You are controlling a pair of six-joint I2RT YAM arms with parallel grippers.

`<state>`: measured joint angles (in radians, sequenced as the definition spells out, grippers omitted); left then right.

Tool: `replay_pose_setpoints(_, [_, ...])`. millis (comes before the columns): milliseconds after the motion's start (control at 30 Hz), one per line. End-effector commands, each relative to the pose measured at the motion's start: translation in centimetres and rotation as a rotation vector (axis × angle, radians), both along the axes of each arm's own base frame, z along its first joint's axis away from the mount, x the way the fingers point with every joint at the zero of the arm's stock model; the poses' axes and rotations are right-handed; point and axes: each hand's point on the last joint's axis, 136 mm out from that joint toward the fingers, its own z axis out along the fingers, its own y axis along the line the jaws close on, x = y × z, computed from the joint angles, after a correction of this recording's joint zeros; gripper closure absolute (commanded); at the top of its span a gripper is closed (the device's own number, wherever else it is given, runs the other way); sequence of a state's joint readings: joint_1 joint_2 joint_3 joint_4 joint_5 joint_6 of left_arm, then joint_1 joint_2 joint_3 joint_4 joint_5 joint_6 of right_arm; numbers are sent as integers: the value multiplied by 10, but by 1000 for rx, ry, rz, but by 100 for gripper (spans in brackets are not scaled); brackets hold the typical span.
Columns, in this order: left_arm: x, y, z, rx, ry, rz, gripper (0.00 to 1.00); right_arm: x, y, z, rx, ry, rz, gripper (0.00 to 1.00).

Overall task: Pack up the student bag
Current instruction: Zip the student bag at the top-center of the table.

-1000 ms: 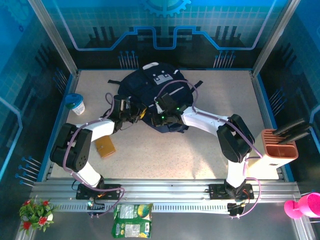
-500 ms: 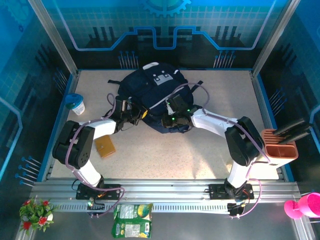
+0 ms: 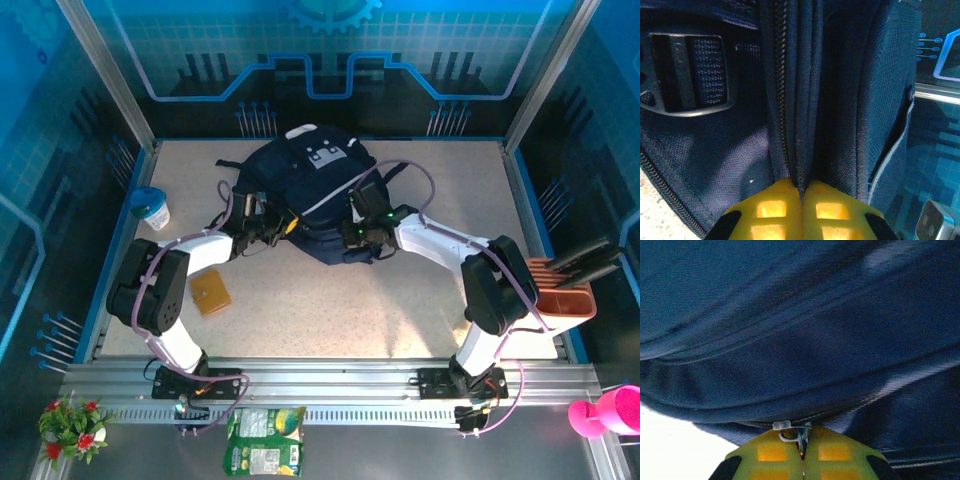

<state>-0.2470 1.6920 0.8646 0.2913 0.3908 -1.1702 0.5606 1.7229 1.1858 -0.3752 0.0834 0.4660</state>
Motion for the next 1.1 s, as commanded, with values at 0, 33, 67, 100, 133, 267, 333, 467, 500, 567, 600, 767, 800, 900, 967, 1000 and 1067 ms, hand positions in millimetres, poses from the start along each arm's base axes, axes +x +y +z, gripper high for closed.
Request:
replay_pose_setpoints(0, [13, 2, 12, 26, -53, -38, 100, 17, -26, 21, -41, -45, -81, 98])
replay_pose_setpoints(33, [14, 1, 13, 35, -54, -49, 100, 19, -25, 22, -34, -42, -77, 98])
replay_pose_setpoints(67, [15, 1, 13, 42, -56, -59, 100, 19, -23, 24, -29, -40, -69, 98])
replay_pose_setpoints(100, [16, -1, 14, 46, -56, -70, 100, 19, -21, 25, -22, -40, -60, 98])
replay_pose_setpoints(133, [17, -2, 14, 54, -54, -84, 100, 17, -18, 25, -9, -37, -45, 100])
replay_pose_setpoints(267, [30, -2, 14, 100, -57, -126, 100, 6, -1, 28, 24, -45, 42, 100])
replay_pose_setpoints(333, [39, 2, 14, 124, -59, -126, 99, -1, 9, 30, 25, -55, 84, 100])
replay_pose_setpoints(467, [61, 25, 11, 159, -61, -58, 95, -15, 34, 33, 49, -68, 154, 100])
replay_pose_setpoints(500, [66, 30, 12, 153, -66, -33, 95, -18, 42, 35, 64, -72, 170, 100])
replay_pose_setpoints(567, [75, 39, 14, 128, -80, 7, 89, -23, 61, 39, 103, -76, 205, 100])
replay_pose_setpoints(600, [78, 42, 14, 123, -78, 23, 88, -25, 70, 40, 121, -75, 223, 100])
replay_pose_setpoints(767, [69, 67, 10, 131, -42, 89, 80, -28, 119, 45, 216, -46, 291, 100])
replay_pose_setpoints(800, [65, 71, 10, 136, -38, 96, 80, -28, 127, 46, 235, -41, 299, 100])
replay_pose_setpoints(900, [48, 89, 9, 165, 5, 121, 73, -25, 145, 48, 277, -27, 313, 100])
replay_pose_setpoints(967, [34, 99, 7, 178, 33, 140, 70, -22, 152, 46, 293, -15, 316, 100])
replay_pose_setpoints(1000, [27, 102, 6, 179, 43, 147, 68, -21, 154, 46, 298, -13, 316, 100])
replay_pose_setpoints(1067, [15, 105, 7, 179, 60, 156, 61, -20, 159, 44, 305, -4, 321, 100])
